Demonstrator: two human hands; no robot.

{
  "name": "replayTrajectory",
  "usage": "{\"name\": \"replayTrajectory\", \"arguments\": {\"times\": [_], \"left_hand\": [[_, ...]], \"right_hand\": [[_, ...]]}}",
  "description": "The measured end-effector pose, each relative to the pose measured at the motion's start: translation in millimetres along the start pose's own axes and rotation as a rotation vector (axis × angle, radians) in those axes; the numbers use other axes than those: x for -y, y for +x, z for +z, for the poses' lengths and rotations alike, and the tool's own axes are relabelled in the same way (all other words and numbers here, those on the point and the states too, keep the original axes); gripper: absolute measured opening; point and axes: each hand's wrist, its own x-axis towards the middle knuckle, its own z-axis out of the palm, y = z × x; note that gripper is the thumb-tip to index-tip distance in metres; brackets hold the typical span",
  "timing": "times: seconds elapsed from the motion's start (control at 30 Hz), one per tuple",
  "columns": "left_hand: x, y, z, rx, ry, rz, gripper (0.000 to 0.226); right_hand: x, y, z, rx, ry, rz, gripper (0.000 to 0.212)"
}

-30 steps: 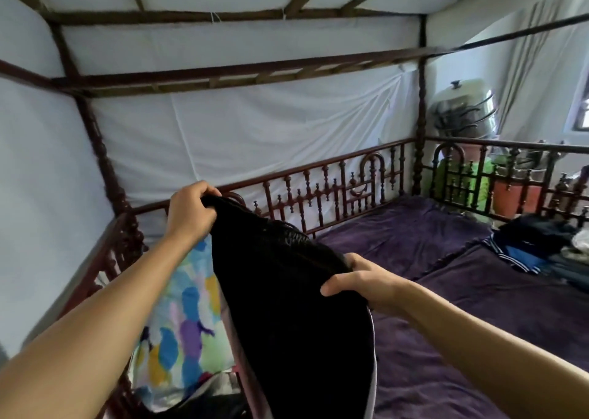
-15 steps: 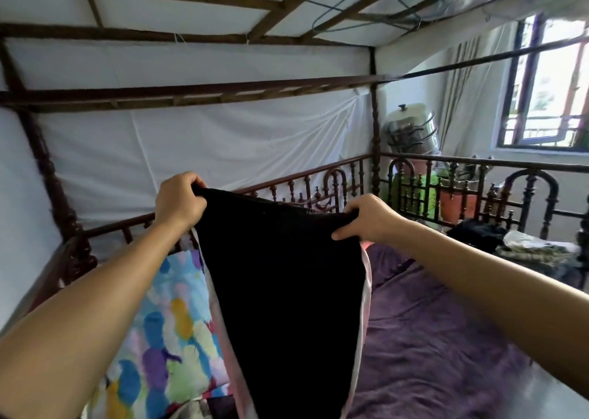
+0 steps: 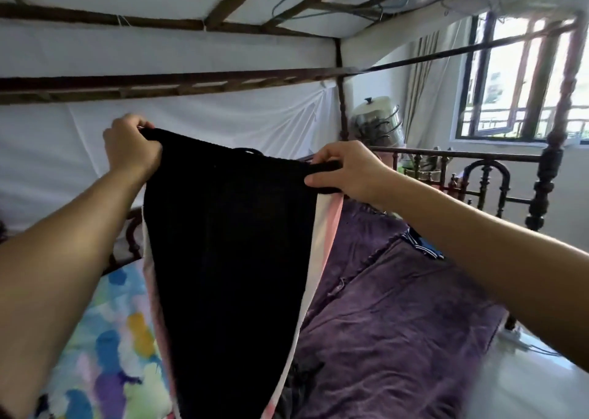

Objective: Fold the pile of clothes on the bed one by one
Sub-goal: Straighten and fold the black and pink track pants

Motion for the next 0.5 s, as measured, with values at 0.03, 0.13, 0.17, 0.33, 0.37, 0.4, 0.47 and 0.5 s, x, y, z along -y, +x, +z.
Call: {"name": "replayTrajectory", "arguments": {"times": [0.03, 0.13, 0.17, 0.33, 0.37, 0.4, 0.47, 0.5], "left_hand": [[0, -6, 18, 0.044, 0.031, 0.003, 0.025], [-1, -33, 82, 0.180, 0.107, -0.013, 0.032], [-4, -42, 105, 0.218, 0.123, -0.022, 0.033], [-49, -77, 233, 0.330, 0.186, 0.020, 0.036], [-63, -81, 261, 0.347, 0.184, 0.033, 0.037], [-78, -86, 290, 0.365, 0.179, 0.043, 0.037], [-107, -96, 349, 0.399, 0.163, 0.043, 0.037], [-122, -102, 380, 0.418, 0.154, 0.041, 0.036]], "right_hand": [[-19, -1, -1, -0.014, -0.068, 0.020, 0.023], [-83, -7, -10, -0.004, -0.277, 0.086, 0.037], [-104, -9, -17, -0.001, -0.326, 0.114, 0.033], [-215, -15, -70, -0.063, -0.428, 0.219, 0.019], [-238, -14, -85, -0.081, -0.435, 0.235, 0.019], [-261, -13, -101, -0.096, -0.441, 0.252, 0.019], [-309, -8, -133, -0.113, -0.441, 0.295, 0.019], [-334, -5, -149, -0.115, -0.439, 0.318, 0.019]]}}
